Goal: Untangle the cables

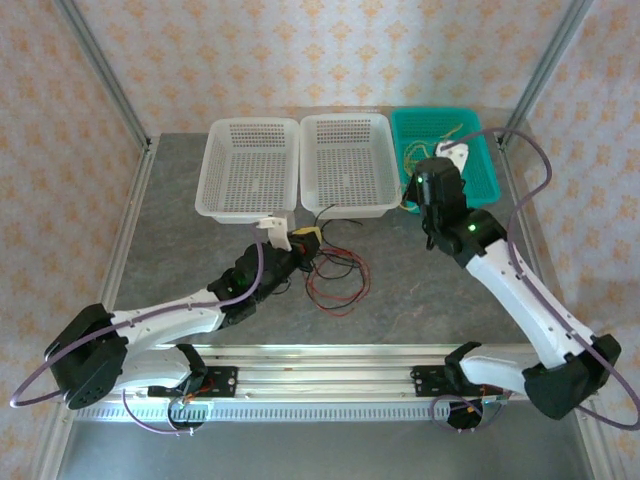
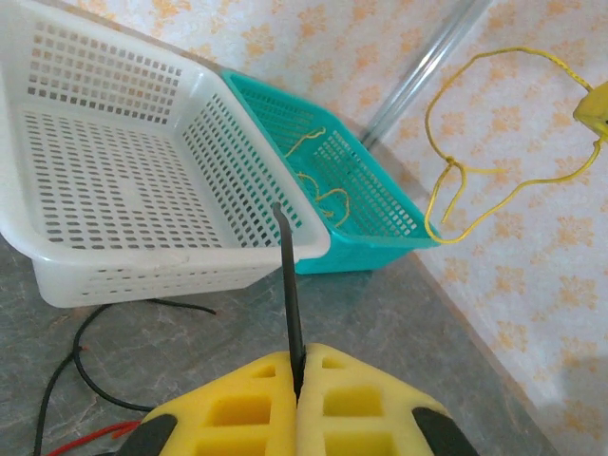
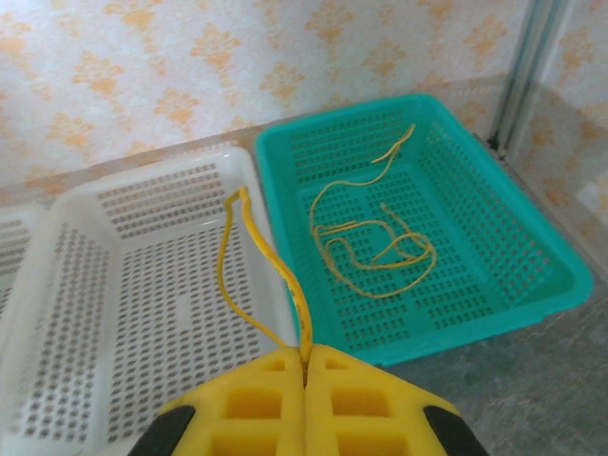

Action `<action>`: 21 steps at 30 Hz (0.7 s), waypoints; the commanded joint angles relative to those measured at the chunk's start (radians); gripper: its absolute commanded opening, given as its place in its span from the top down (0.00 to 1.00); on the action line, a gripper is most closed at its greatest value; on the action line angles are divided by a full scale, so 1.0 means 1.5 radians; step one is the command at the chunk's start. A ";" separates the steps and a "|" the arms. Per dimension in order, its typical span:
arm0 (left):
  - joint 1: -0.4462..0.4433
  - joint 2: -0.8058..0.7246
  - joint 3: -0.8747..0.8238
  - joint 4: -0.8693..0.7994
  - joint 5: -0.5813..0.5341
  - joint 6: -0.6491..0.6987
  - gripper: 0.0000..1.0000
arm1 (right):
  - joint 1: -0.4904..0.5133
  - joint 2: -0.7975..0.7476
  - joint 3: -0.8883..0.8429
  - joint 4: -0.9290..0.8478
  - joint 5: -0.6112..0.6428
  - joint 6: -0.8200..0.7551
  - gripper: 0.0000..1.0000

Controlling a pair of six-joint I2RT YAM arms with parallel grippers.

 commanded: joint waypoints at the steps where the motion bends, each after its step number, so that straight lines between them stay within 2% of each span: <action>1: 0.010 0.027 0.038 0.037 0.029 -0.020 1.00 | -0.045 0.036 0.044 -0.015 -0.002 -0.021 1.00; 8: 0.030 0.081 0.094 0.023 0.058 -0.023 1.00 | -0.166 0.116 0.093 0.012 -0.038 -0.006 1.00; 12: 0.030 0.098 0.118 0.003 0.053 -0.019 1.00 | -0.228 0.154 0.095 0.045 -0.095 0.029 1.00; 17: 0.029 0.107 0.126 -0.006 0.063 -0.017 1.00 | -0.270 0.216 0.118 0.072 -0.121 0.068 1.00; 21: 0.030 0.118 0.133 -0.026 0.057 -0.016 1.00 | -0.283 0.270 0.126 0.100 -0.088 0.098 1.00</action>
